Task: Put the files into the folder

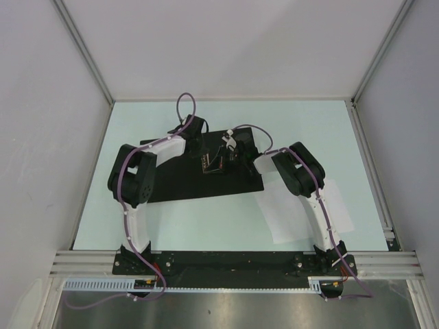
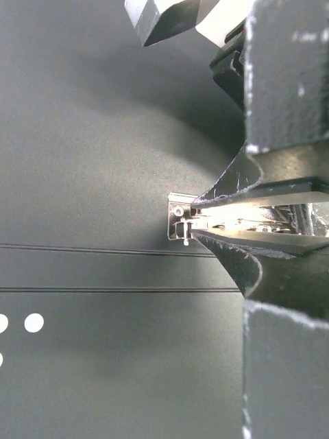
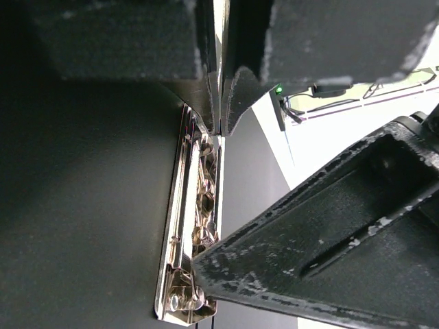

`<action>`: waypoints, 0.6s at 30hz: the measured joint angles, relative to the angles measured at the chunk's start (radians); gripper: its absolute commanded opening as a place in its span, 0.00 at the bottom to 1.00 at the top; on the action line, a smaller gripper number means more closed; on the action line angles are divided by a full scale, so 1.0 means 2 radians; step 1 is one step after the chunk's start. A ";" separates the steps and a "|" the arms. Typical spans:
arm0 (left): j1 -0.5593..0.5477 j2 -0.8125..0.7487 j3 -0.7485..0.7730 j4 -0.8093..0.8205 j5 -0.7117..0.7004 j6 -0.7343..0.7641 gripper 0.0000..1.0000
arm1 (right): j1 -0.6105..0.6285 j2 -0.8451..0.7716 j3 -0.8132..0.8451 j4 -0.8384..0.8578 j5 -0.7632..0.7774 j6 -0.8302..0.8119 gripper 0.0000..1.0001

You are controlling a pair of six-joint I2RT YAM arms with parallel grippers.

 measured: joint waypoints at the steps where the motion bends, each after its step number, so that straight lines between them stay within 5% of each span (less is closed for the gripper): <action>1: 0.000 -0.002 -0.002 0.000 -0.001 0.000 0.21 | 0.000 0.000 0.000 0.000 0.000 0.000 0.00; 18: 0.001 -0.026 -0.001 -0.012 -0.032 0.009 0.13 | -0.001 0.000 0.000 0.000 -0.002 0.000 0.00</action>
